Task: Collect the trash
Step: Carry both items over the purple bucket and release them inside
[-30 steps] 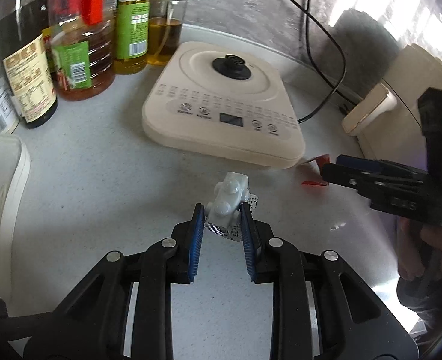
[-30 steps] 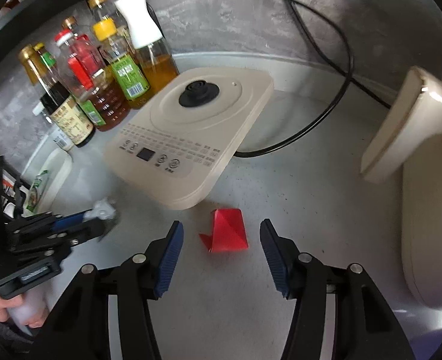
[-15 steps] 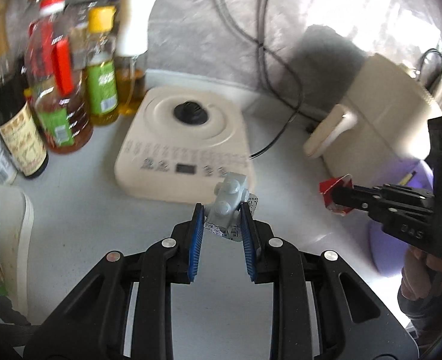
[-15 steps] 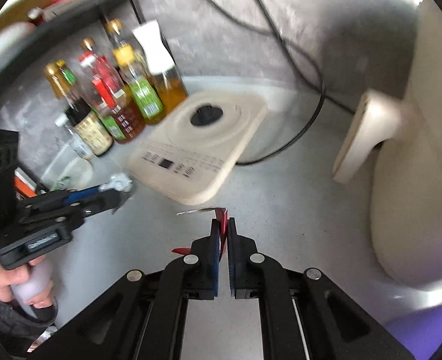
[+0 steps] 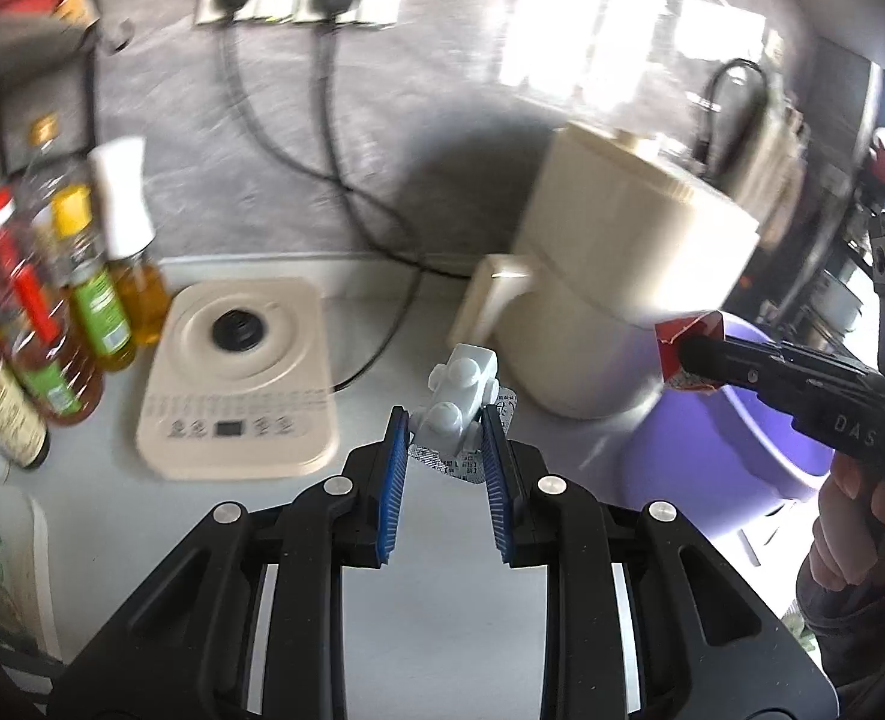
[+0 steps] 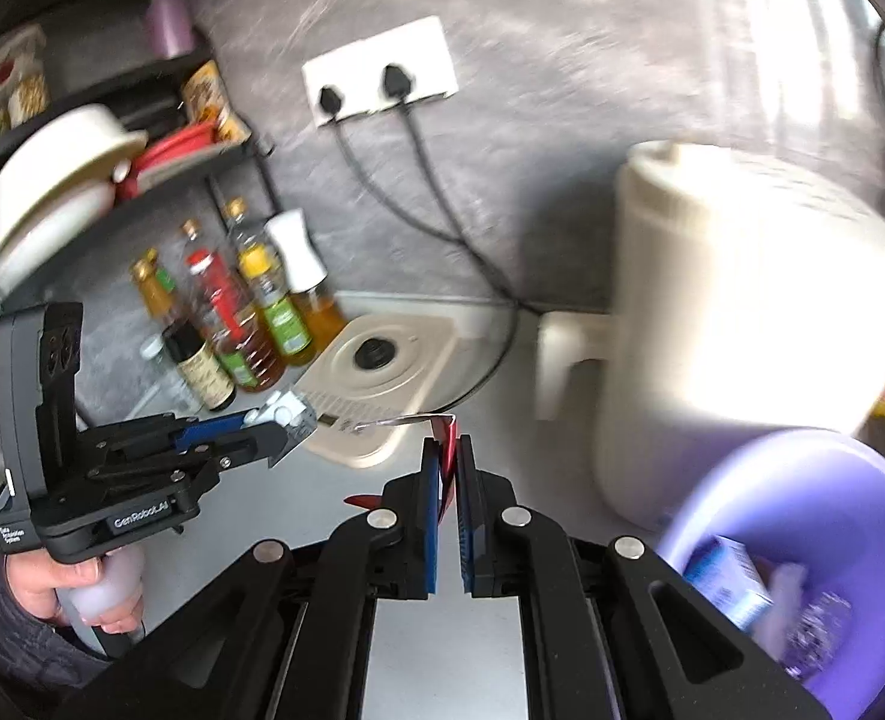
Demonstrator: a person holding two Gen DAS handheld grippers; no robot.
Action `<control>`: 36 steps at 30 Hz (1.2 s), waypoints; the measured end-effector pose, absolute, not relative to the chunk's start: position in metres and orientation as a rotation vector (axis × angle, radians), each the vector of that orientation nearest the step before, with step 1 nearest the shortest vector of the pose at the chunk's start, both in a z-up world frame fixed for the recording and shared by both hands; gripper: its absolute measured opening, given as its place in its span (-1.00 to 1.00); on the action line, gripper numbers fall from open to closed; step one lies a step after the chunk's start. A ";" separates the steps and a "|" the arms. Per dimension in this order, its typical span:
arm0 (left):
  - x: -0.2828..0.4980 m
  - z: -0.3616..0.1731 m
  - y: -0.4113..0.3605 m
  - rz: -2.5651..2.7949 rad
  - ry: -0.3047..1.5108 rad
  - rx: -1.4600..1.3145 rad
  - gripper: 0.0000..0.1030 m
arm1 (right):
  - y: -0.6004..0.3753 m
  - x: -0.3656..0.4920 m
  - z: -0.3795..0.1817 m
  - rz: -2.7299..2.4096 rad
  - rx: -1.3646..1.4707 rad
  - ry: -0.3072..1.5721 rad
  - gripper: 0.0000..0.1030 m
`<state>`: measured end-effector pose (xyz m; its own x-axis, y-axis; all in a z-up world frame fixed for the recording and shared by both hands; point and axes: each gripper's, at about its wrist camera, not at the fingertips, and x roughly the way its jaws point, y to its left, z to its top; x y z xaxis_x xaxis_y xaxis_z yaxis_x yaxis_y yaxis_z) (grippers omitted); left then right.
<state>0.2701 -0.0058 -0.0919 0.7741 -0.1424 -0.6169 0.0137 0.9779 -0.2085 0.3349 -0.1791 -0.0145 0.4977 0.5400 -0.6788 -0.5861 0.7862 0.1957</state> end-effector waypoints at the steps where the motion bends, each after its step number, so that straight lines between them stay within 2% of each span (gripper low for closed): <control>1: 0.271 -0.089 -0.011 -0.097 0.679 -0.189 -0.53 | -0.186 0.334 -0.012 0.667 -0.055 0.792 -0.88; 20: 0.297 -0.059 -0.108 -0.327 0.632 -0.063 -0.53 | -0.315 0.325 0.019 0.378 0.059 0.714 -0.87; 35: 0.321 -0.054 -0.141 -0.418 0.600 -0.052 -0.53 | -0.356 0.347 0.011 0.260 0.077 0.741 -0.80; 36: 0.323 -0.054 -0.140 -0.418 0.595 -0.054 -0.53 | -0.356 0.349 0.009 0.262 0.080 0.746 -0.61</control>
